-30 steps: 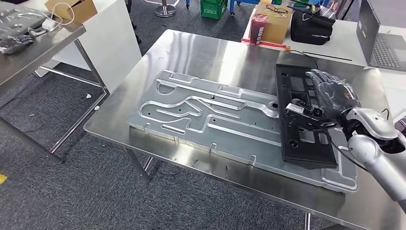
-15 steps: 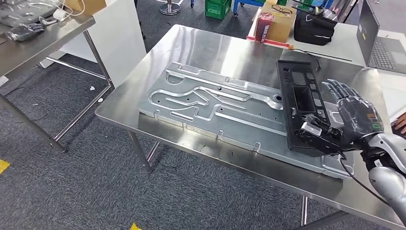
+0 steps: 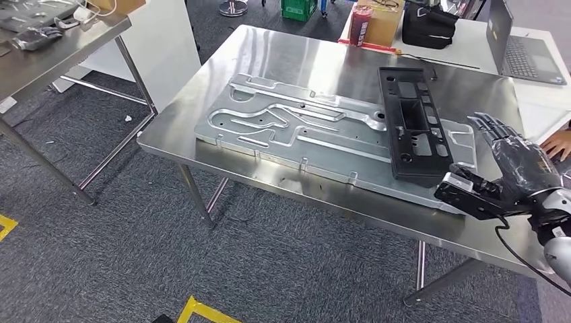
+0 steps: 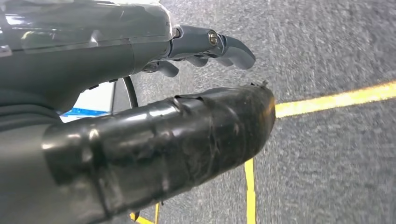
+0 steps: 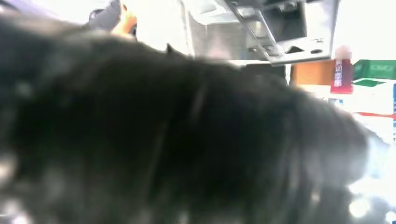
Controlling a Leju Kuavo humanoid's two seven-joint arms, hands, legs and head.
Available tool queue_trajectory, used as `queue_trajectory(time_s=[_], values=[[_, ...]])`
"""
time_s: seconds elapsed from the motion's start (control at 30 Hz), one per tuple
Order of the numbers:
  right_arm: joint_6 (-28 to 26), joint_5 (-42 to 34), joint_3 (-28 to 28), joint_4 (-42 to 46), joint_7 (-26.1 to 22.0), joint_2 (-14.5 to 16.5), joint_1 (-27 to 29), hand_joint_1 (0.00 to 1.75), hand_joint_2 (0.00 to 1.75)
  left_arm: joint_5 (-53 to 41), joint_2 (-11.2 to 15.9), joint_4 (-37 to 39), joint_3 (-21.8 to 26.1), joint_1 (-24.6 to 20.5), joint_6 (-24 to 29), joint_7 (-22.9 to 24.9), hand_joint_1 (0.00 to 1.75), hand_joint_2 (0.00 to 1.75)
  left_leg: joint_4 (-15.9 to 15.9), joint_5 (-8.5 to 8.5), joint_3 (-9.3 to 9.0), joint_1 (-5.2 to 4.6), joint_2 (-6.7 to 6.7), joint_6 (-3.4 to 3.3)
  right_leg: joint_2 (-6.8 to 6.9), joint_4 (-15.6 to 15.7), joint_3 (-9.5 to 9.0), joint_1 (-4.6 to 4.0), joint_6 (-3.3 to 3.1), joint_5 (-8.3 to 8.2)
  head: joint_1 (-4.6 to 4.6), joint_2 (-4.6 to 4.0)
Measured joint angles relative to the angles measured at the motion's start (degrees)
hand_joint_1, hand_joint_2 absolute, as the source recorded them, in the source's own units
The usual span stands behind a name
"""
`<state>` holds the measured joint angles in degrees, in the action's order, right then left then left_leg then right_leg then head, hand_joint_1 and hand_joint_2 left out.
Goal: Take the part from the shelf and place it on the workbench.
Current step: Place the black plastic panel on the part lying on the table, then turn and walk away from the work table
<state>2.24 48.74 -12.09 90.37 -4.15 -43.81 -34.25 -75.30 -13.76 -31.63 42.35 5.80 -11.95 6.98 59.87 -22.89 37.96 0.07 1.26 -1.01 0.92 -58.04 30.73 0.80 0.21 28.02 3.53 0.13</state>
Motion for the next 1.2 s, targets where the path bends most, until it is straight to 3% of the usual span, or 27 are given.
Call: queue_trajectory(time_s=[0.07,0.13,0.17,0.2,0.23,0.3,0.37,0.4,0.47,0.5,0.53,0.57,0.63,0.67,0.7,0.73,0.8,0.87,0.9,0.97,1.03,1.1,1.13,1.17,1.2], values=[[0.02,-1.95,0.86,1.45,-0.41,-0.72,1.71,0.00,0.00,-0.75,0.10,0.59,0.44,-0.29,0.08,-0.24,0.00,0.00,4.42,-5.03,1.42,0.20,-0.47,0.63,-0.38,0.33,1.21,0.21,-0.83,-1.41,0.07,0.00],[0.07,-4.02,2.33,3.58,-0.84,-1.41,5.05,0.00,0.00,-1.65,0.11,0.89,1.09,-0.59,0.00,-0.40,0.00,0.00,11.48,-10.28,2.80,0.35,-0.68,1.04,-0.97,0.32,2.74,0.19,-1.04,-2.68,0.09,0.00],[0.09,-4.94,3.38,4.80,-0.98,-1.68,7.40,0.00,0.00,-2.13,0.11,0.95,1.53,-0.70,-0.15,-0.43,0.00,0.00,14.00,-11.12,2.77,0.44,-0.69,1.16,-1.34,0.28,3.50,0.20,-0.93,-3.32,0.10,0.00],[0.10,-5.72,4.66,6.19,-1.04,-1.88,10.22,0.00,0.00,-2.65,0.11,0.96,2.01,-0.81,-0.33,-0.46,0.00,0.00,14.89,-10.62,1.92,0.52,-0.72,1.24,-1.71,0.20,4.27,0.24,-0.74,-3.96,0.10,0.00],[0.10,-6.27,6.16,7.71,-1.00,-1.97,13.34,0.00,0.00,-3.15,0.09,0.96,2.53,-0.90,-0.50,-0.48,0.00,0.00,13.78,-9.27,0.14,0.62,-0.85,1.28,-2.12,0.08,5.02,0.32,-0.50,-4.54,0.10,0.00],[0.05,-6.69,9.36,10.94,-0.73,-1.59,19.93,0.00,0.00,-4.06,-0.01,0.96,3.75,-1.16,-0.64,-0.55,0.00,0.00,6.76,-7.28,-5.72,0.90,-2.60,1.28,-2.83,-0.31,6.41,0.44,0.09,-5.49,0.12,0.00],[-0.36,-5.98,12.28,14.34,-0.22,-0.24,26.45,0.00,0.00,-4.90,-0.27,1.00,5.30,-1.41,-0.52,-0.77,0.00,0.00,0.03,-7.85,-10.24,1.04,-4.95,0.96,-3.53,-0.62,7.21,0.34,0.82,-6.36,0.05,0.00],[-0.82,-5.26,13.40,15.96,0.06,0.77,29.53,0.00,0.00,-5.26,-0.45,1.04,6.12,-1.51,-0.44,-0.90,0.00,0.00,-1.48,-8.32,-11.07,0.97,-5.46,0.68,-3.93,-0.49,7.38,0.24,1.21,-6.91,0.03,0.01],[-2.03,-3.62,14.93,18.70,0.51,2.87,35.29,0.00,0.00,-5.81,-0.84,1.18,7.63,-1.71,-0.34,-1.09,0.00,0.00,-2.08,-7.73,-10.62,0.94,-4.38,-0.26,-4.73,-0.08,7.57,0.28,1.94,-7.92,-0.02,0.01],[-2.53,-3.08,15.46,19.79,0.68,3.73,37.83,0.00,0.00,-6.00,-0.99,1.24,8.26,-1.84,-0.33,-1.14,0.00,0.00,-2.19,-7.18,-10.24,0.97,-3.63,-0.86,-4.54,-0.45,7.94,0.37,2.11,-7.31,-0.07,0.01],[-2.85,-2.77,15.92,20.72,0.82,4.44,39.93,0.00,0.00,-6.16,-1.11,1.28,8.83,-1.92,-0.34,-1.18,0.00,0.00,-2.38,-6.57,-9.70,1.02,-2.84,-1.49,-3.98,-1.82,8.59,0.45,2.21,-5.56,-0.20,0.00],[-2.96,-2.70,16.35,21.49,0.96,5.02,41.46,0.00,0.00,-6.31,-1.20,1.32,9.32,-1.97,-0.35,-1.20,0.00,0.00,-2.43,-5.98,-9.03,0.97,-1.98,-1.98,-3.10,-4.35,9.49,0.54,2.23,-2.76,-0.34,0.00],[-2.21,-3.09,17.26,22.68,1.38,6.23,43.47,0.00,0.00,-6.66,-1.26,1.33,10.17,-2.09,-0.40,-1.30,0.00,0.00,-2.38,-4.85,-7.47,0.61,-0.27,-2.54,-1.81,-11.63,11.30,0.57,2.47,2.93,-0.54,0.00],[-1.71,-3.20,17.70,23.23,1.60,7.06,44.66,0.00,0.00,-6.95,-1.28,1.33,10.62,-2.24,-0.44,-1.36,0.00,0.00,-2.32,-4.27,-6.64,0.43,0.58,-2.61,-1.57,-14.82,11.59,0.58,2.62,4.09,-0.55,0.00],[-1.27,-3.15,18.08,23.87,1.88,8.15,46.31,0.00,0.00,-7.29,-1.33,1.33,11.13,-2.44,-0.46,-1.44,0.00,0.00,-2.23,-3.70,-5.79,0.30,1.31,-2.62,-1.43,-16.65,11.10,0.58,2.70,3.79,-0.55,0.00],[-1.07,-2.97,18.32,24.53,2.23,9.38,48.24,0.00,0.00,-7.69,-1.40,1.33,11.68,-2.63,-0.51,-1.51,0.00,0.00,-2.08,-3.16,-4.94,0.18,1.92,-2.57,-1.26,-16.74,9.70,0.57,2.68,2.46,-0.55,0.00],[-1.07,-3.29,18.48,25.82,3.48,12.09,52.16,0.00,0.00,-8.53,-1.58,1.33,12.76,-2.88,-0.70,-1.61,0.00,0.00,-1.61,-2.25,-3.43,-0.06,3.00,-2.31,0.29,-11.42,3.77,0.39,2.22,0.34,-0.52,0.00],[-1.18,-4.96,18.69,26.59,5.09,15.39,55.49,0.00,0.00,-9.35,-1.90,1.24,13.86,-2.98,-1.08,-1.73,0.00,0.00,-1.11,-1.55,-2.67,-0.26,4.13,-1.77,2.63,-2.88,-2.76,-0.21,1.47,1.85,-0.48,0.00],[-1.24,-6.16,18.86,26.70,5.66,17.36,57.00,0.00,0.00,-9.68,-2.11,1.13,14.42,-3.01,-1.28,-2.06,0.00,0.00,-1.03,-1.19,-2.61,-0.23,4.75,-1.42,3.24,0.00,-4.52,-0.57,1.06,2.89,-0.49,0.00],[-0.79,-9.34,19.53,25.67,5.67,22.03,59.20,0.00,0.00,-10.25,-2.45,0.94,15.40,-3.07,-1.19,-3.42,0.00,0.00,-1.20,-0.43,-2.58,-0.03,5.80,-0.56,2.53,1.85,-4.59,-0.89,0.19,2.91,-0.50,0.00],[0.71,-12.64,21.46,21.73,4.36,27.81,59.48,0.00,0.00,-10.88,-2.65,0.94,16.29,-3.31,-0.29,-4.83,0.00,0.00,-0.21,-2.17,-2.12,0.23,4.02,0.48,1.40,2.31,-3.46,-0.73,-0.76,1.35,-0.46,0.00],[1.71,-13.56,25.21,13.81,0.63,33.94,57.47,0.00,0.00,-11.59,-2.80,1.11,17.10,-3.50,0.61,-5.69,0.00,0.00,4.33,-7.83,-1.06,0.38,0.70,1.16,0.18,2.51,-1.70,-0.56,-1.44,-0.42,-0.36,0.00],[1.72,-13.46,28.07,8.00,-2.37,36.64,55.77,0.00,0.00,-11.93,-2.87,1.21,17.48,-3.55,0.89,-6.09,0.00,0.00,7.54,-10.62,-0.61,0.39,-0.22,1.24,-0.55,2.48,-0.68,-0.58,-1.61,-1.26,-0.33,0.00],[1.48,-13.50,31.49,1.23,-5.60,39.08,53.73,0.00,0.00,-12.30,-2.91,1.30,17.86,-3.60,1.07,-6.50,0.00,0.00,10.55,-12.26,-0.42,0.40,-0.62,1.24,-1.26,2.42,0.38,-0.59,-1.61,-2.11,-0.32,0.00],[1.02,-13.77,35.63,-6.58,-8.65,41.17,51.49,0.00,0.00,-12.63,-2.91,1.35,18.26,-3.68,1.24,-6.95,0.00,0.00,12.43,-12.22,-0.80,0.39,-0.75,1.21,-1.90,2.28,1.49,-0.56,-1.49,-2.93,-0.33,0.00]])
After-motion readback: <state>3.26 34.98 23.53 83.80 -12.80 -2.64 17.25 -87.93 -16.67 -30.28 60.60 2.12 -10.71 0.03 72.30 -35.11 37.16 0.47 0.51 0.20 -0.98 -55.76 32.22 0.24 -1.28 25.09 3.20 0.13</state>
